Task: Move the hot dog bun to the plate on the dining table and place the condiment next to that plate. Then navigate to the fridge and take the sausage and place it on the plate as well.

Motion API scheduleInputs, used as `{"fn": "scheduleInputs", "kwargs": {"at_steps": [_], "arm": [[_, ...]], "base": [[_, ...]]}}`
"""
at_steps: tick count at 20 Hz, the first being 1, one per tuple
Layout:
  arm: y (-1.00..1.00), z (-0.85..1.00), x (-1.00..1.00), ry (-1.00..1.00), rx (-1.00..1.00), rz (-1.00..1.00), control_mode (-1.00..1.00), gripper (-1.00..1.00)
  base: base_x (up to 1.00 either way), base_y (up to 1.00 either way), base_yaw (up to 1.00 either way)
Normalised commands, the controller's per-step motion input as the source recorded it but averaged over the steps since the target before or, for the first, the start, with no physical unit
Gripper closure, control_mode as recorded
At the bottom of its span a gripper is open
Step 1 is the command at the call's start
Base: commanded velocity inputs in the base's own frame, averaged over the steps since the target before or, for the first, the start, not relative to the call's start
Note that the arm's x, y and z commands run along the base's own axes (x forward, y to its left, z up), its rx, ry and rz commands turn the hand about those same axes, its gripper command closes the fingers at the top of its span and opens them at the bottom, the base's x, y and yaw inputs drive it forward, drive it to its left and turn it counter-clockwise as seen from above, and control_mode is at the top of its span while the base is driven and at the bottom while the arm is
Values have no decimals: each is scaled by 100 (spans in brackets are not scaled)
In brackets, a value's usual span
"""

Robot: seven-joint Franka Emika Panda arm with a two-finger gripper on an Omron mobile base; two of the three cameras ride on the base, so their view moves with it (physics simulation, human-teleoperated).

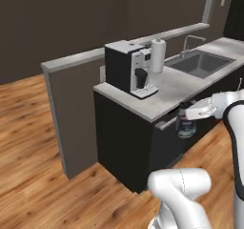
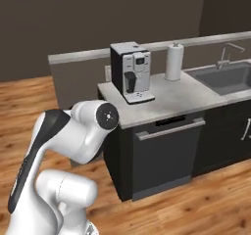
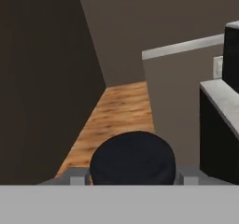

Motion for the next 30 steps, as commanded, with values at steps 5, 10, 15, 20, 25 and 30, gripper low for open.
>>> {"fn": "scheduleInputs", "kwargs": {"at_steps": [5, 10, 15, 20, 25, 30], "arm": [[0, 0, 0, 0, 0, 0, 100, 100], [0, 0, 0, 0, 0, 0, 100, 100], [0, 0, 0, 0, 0, 0, 100, 100], [0, 0, 0, 0, 0, 0, 100, 100], [0, 0, 0, 0, 0, 0, 100, 100], [0, 0, 0, 0, 0, 0, 100, 100]], "base": [[16, 100, -29], [17, 100, -32], [11, 100, -31], [7, 100, -29], [14, 100, -28], [24, 100, -28]]}}
